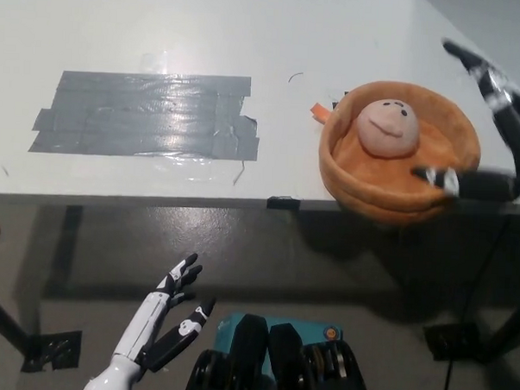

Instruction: An emotional support dumpling is kept in a soft plate infront in the middle of the desk infront of the robot. The robot extends its right arm to pick up the dumpling and hands it to a person

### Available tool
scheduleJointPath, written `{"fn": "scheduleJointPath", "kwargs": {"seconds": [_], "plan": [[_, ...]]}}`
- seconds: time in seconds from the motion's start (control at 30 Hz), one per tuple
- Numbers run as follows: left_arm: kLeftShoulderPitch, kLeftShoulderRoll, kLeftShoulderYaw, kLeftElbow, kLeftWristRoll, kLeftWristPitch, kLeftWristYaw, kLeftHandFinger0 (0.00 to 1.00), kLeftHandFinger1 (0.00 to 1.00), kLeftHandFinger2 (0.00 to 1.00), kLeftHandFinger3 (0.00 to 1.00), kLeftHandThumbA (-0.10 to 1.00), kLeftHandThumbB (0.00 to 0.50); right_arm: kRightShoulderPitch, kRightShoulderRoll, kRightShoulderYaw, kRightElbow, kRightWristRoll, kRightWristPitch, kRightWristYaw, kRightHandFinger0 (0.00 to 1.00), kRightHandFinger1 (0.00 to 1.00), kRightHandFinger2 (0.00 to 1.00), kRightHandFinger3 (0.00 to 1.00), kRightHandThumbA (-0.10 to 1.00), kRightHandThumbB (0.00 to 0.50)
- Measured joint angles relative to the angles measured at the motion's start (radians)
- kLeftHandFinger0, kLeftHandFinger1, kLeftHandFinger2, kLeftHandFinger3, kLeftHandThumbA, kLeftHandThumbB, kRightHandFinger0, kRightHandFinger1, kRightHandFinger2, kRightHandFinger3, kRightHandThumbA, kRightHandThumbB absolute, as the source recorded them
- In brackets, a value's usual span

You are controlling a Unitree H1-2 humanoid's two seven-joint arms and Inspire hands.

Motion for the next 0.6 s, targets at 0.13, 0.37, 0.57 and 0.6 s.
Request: {"fn": "scheduleJointPath", "kwargs": {"seconds": [0.13,0.37,0.57,0.6], "plan": [[-0.015,0.000,0.000,0.000,0.000,0.000,-0.001,0.93,0.98,0.99,1.00,0.71,0.045,-0.167,-0.011,0.083,0.210,-0.025,0.056,0.061,1.00,1.00,1.00,1.00,1.00,0.388],[-0.037,0.000,0.001,-0.001,0.001,0.000,-0.002,0.93,0.97,0.99,1.00,0.70,0.039,-0.367,0.003,0.250,0.584,-0.083,0.129,0.147,1.00,1.00,1.00,1.00,1.00,0.440],[-0.045,0.001,0.001,-0.001,0.003,-0.001,-0.002,0.92,0.97,0.99,1.00,0.70,0.031,-0.388,0.043,0.309,0.729,-0.110,0.147,0.169,1.00,1.00,1.00,1.00,1.00,0.428],[-0.045,0.001,0.001,-0.001,0.003,-0.001,-0.002,0.91,0.96,0.99,1.00,0.70,0.033,-0.387,0.046,0.316,0.736,-0.113,0.149,0.171,1.00,1.00,1.00,1.00,1.00,0.420]]}}
